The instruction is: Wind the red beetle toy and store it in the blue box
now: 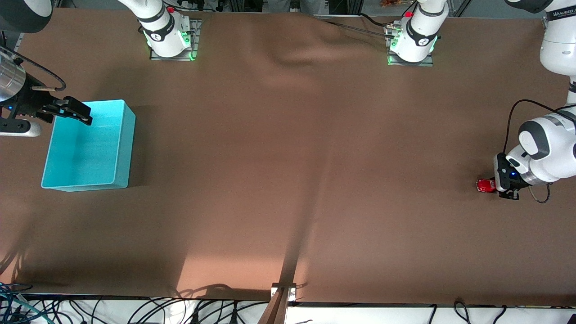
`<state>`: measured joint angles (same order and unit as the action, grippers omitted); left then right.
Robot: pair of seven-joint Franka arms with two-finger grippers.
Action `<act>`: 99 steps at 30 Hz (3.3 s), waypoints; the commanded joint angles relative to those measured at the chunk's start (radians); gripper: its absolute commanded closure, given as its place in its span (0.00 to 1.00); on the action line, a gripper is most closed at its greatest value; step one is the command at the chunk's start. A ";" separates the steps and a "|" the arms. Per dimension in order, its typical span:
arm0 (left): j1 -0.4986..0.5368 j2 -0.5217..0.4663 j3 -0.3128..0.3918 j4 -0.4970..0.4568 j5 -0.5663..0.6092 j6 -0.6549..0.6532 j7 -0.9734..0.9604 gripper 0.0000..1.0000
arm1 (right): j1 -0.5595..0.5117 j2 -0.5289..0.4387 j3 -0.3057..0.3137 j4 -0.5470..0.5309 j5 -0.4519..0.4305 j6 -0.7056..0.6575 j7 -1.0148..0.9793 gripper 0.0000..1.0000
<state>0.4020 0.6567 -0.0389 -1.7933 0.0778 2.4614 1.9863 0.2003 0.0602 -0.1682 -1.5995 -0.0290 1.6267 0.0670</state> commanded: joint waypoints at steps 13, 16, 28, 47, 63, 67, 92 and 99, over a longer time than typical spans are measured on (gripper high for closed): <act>0.017 0.063 -0.002 0.044 0.010 0.002 0.039 0.00 | -0.004 -0.005 -0.004 -0.002 -0.002 -0.007 -0.010 0.00; 0.017 0.060 -0.004 0.048 0.010 -0.001 0.039 0.00 | -0.004 -0.005 -0.004 -0.002 -0.002 -0.005 -0.004 0.00; 0.017 0.053 -0.004 0.049 0.010 -0.001 0.039 0.00 | 0.001 -0.002 0.003 0.000 -0.029 0.018 0.002 0.00; 0.011 0.043 -0.022 0.156 -0.033 -0.062 0.034 0.00 | 0.057 0.020 0.010 0.012 -0.154 0.067 0.001 0.00; -0.020 0.020 -0.029 0.321 -0.026 -0.298 -0.101 0.00 | 0.048 0.020 -0.039 0.010 -0.111 0.036 -0.007 0.00; -0.035 0.006 -0.029 0.353 -0.026 -0.366 -0.155 0.00 | 0.048 0.020 -0.043 0.010 -0.085 0.035 -0.006 0.00; -0.155 -0.084 -0.015 0.506 -0.032 -0.680 -0.567 0.00 | 0.070 0.081 -0.031 0.003 -0.081 0.048 -0.015 0.00; -0.195 -0.164 -0.002 0.448 -0.033 -0.680 -0.724 0.00 | 0.071 0.145 -0.031 0.003 -0.025 0.080 -0.107 0.00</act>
<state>0.2347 0.5767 -0.0640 -1.2761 0.0603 1.7906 1.3695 0.2706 0.1639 -0.1979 -1.6001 -0.0884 1.6772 0.0466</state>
